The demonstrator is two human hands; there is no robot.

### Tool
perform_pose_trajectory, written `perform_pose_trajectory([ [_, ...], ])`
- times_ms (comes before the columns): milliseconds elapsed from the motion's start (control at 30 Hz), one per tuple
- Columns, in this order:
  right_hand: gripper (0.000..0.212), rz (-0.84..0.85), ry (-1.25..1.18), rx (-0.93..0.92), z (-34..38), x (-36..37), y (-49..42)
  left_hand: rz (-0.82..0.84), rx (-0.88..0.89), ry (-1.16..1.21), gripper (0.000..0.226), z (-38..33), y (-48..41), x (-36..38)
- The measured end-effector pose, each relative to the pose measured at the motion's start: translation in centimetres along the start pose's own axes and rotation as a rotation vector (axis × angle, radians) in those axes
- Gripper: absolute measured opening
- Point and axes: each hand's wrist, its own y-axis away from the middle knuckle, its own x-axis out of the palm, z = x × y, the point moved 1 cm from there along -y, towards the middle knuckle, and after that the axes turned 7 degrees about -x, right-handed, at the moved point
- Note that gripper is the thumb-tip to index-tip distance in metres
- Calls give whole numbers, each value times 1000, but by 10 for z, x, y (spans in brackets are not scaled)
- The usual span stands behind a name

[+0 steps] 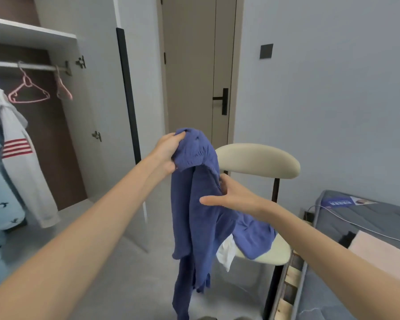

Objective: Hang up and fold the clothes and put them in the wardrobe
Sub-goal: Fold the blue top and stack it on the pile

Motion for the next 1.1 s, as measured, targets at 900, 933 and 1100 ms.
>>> perform_pose_trajectory([
  [900, 21, -359, -49, 18, 54, -54, -63, -102, 427, -1220, 80, 46, -15, -104],
  [933, 20, -343, -66, 13, 54, -55, -62, -220, 491, -1276, 71, 47, -15, -104],
  [1100, 15, -371, -21, -65, 48, -60, -62, -400, 629, -1167, 15, 34, -14, -101],
])
